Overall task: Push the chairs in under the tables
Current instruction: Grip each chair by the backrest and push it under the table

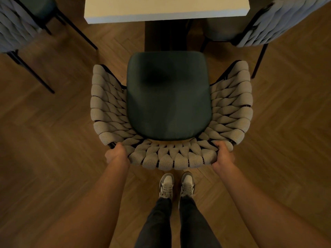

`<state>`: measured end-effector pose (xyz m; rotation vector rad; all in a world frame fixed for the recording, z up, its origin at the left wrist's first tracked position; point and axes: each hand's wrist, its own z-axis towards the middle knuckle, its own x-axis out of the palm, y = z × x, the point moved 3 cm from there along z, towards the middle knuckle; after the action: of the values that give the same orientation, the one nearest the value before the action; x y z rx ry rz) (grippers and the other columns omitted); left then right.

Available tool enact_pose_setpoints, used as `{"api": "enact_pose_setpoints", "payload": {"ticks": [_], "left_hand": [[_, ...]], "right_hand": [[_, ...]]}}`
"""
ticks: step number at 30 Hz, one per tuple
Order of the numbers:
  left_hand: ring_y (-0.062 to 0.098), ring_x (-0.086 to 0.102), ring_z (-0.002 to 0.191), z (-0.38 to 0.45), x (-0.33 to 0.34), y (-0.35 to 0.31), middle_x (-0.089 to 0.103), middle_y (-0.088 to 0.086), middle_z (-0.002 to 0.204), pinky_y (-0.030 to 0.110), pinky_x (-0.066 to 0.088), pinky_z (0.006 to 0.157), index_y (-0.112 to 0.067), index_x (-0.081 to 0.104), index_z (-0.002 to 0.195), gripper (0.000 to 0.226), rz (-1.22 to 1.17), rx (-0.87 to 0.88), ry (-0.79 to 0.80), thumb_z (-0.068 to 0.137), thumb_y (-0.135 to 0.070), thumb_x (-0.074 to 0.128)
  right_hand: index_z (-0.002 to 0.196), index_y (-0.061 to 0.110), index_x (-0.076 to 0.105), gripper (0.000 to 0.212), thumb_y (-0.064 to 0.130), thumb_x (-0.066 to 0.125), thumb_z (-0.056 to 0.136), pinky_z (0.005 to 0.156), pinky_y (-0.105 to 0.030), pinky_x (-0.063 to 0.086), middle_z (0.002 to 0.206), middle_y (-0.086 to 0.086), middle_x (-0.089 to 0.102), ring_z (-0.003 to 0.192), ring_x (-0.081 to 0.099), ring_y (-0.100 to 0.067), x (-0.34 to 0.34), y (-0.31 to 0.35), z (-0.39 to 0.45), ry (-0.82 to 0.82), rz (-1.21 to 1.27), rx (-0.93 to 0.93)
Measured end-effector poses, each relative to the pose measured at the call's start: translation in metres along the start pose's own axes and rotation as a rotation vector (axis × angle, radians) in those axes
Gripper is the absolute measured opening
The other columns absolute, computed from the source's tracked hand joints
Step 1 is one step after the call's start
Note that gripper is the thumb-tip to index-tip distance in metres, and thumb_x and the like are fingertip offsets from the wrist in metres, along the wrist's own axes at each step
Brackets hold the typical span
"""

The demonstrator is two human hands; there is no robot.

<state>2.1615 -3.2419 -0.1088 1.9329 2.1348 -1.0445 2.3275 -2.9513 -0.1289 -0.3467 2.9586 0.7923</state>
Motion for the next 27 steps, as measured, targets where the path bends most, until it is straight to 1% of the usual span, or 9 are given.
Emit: {"api": "enact_pose_setpoints", "payload": {"ticks": [5,10,13,18,20,22,24,26,27], "left_hand": [[0.023,0.051,0.091,0.002,-0.002,0.000,0.056,0.009,0.112,0.035,0.046,0.078,-0.009,0.048,0.135,0.045,0.003,0.002,0.029,0.096,-0.027,0.059],[0.025,0.051,0.096,0.000,-0.004,-0.003,0.055,0.011,0.122,0.034,0.047,0.080,-0.007,0.045,0.137,0.050,0.016,0.016,0.042,0.095,-0.027,0.062],[0.028,0.055,0.106,-0.003,-0.006,-0.006,0.056,0.012,0.125,0.037,0.051,0.086,-0.006,0.046,0.137,0.050,0.033,0.016,0.080,0.094,-0.025,0.063],[0.027,0.055,0.098,0.002,-0.018,-0.005,0.056,0.009,0.108,0.043,0.053,0.091,-0.007,0.050,0.129,0.042,0.124,0.103,0.183,0.096,-0.031,0.060],[0.025,0.056,0.094,0.002,-0.026,-0.003,0.058,0.006,0.103,0.045,0.052,0.092,-0.009,0.053,0.123,0.038,0.208,0.192,0.195,0.096,-0.035,0.059],[0.025,0.059,0.096,-0.002,-0.036,0.000,0.062,0.006,0.104,0.046,0.051,0.092,-0.009,0.057,0.122,0.036,0.255,0.289,0.199,0.097,-0.034,0.057],[0.025,0.061,0.097,-0.009,-0.049,0.002,0.064,0.006,0.104,0.045,0.052,0.088,-0.010,0.062,0.118,0.031,0.309,0.404,0.148,0.097,-0.031,0.057],[0.024,0.061,0.092,-0.017,-0.061,0.003,0.065,0.006,0.102,0.039,0.051,0.077,-0.013,0.065,0.109,0.022,0.327,0.494,0.077,0.096,-0.028,0.057],[0.022,0.060,0.087,-0.021,-0.066,0.003,0.065,0.005,0.100,0.035,0.048,0.071,-0.014,0.065,0.106,0.018,0.321,0.522,0.061,0.096,-0.027,0.057]], "right_hand": [[0.119,0.009,0.062,0.042,0.009,0.073,0.079,0.082,-0.052,0.059,0.108,-0.013,0.071,0.092,0.072,-0.031,0.001,0.001,-0.003,-0.002,-0.022,0.029],[0.120,0.010,0.063,0.046,0.012,0.075,0.075,0.072,-0.046,0.061,0.109,-0.013,0.072,0.090,0.073,-0.030,0.001,0.001,-0.002,0.025,0.000,0.047],[0.120,0.009,0.063,0.043,0.011,0.073,0.079,0.074,-0.045,0.061,0.111,-0.013,0.072,0.093,0.072,-0.030,0.001,0.002,-0.006,0.032,0.000,0.046],[0.127,0.010,0.057,0.042,0.017,0.070,0.088,0.075,-0.041,0.056,0.114,-0.009,0.069,0.095,0.068,-0.025,-0.001,0.006,-0.017,0.111,-0.019,0.028],[0.129,0.012,0.050,0.044,0.021,0.068,0.090,0.082,-0.041,0.052,0.119,-0.005,0.061,0.096,0.063,-0.022,-0.005,0.010,-0.027,0.031,-0.110,-0.069],[0.139,0.015,0.045,0.053,0.022,0.066,0.091,0.086,-0.036,0.046,0.125,-0.003,0.054,0.106,0.057,-0.021,-0.012,0.017,-0.040,-0.147,-0.296,-0.322],[0.137,0.016,0.048,0.050,0.019,0.065,0.091,0.090,-0.033,0.046,0.132,-0.001,0.052,0.116,0.056,-0.020,-0.014,0.025,-0.060,-0.249,-0.369,-0.597],[0.134,0.018,0.050,0.046,0.017,0.065,0.090,0.096,-0.031,0.045,0.131,0.004,0.051,0.119,0.052,-0.016,-0.008,0.026,-0.079,-0.180,-0.402,-0.766],[0.133,0.017,0.050,0.044,0.017,0.065,0.091,0.096,-0.028,0.044,0.130,0.004,0.052,0.118,0.052,-0.013,-0.003,0.024,-0.085,-0.109,-0.433,-0.799]]}}
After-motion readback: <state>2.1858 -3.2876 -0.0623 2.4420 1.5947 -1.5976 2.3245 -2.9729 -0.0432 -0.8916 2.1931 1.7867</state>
